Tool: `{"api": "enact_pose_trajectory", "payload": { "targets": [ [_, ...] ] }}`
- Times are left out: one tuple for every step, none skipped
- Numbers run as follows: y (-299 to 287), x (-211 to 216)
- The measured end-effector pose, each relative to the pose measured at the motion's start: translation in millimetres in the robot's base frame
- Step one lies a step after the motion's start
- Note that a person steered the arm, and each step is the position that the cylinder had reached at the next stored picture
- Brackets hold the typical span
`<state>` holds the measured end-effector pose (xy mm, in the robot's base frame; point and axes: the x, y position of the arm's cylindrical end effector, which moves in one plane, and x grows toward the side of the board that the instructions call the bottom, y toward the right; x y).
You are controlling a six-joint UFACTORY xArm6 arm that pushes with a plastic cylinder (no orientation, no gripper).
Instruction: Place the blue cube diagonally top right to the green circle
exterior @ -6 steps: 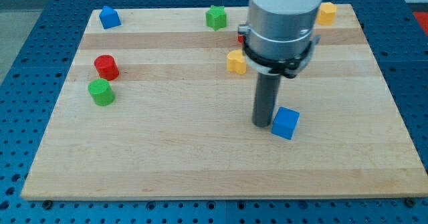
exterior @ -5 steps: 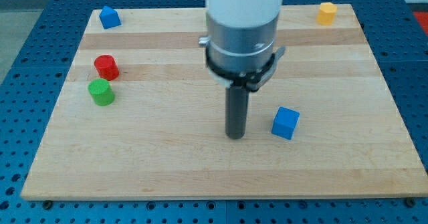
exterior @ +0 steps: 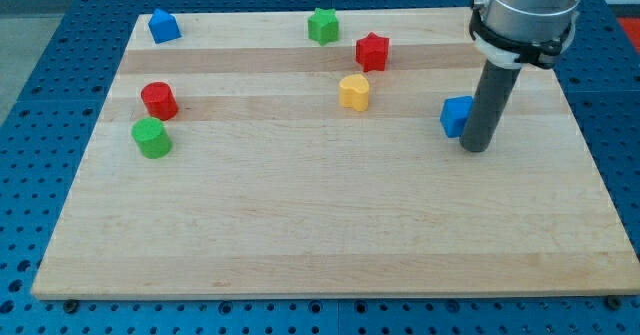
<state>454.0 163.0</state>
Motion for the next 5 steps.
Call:
{"api": "enact_pose_trajectory", "payload": {
  "targets": [
    [0.0,-7.4],
    [9.9,-23.0],
    [12.2,-23.4],
    [11.7,-23.4],
    [11.0,-23.4]
  ]
}}
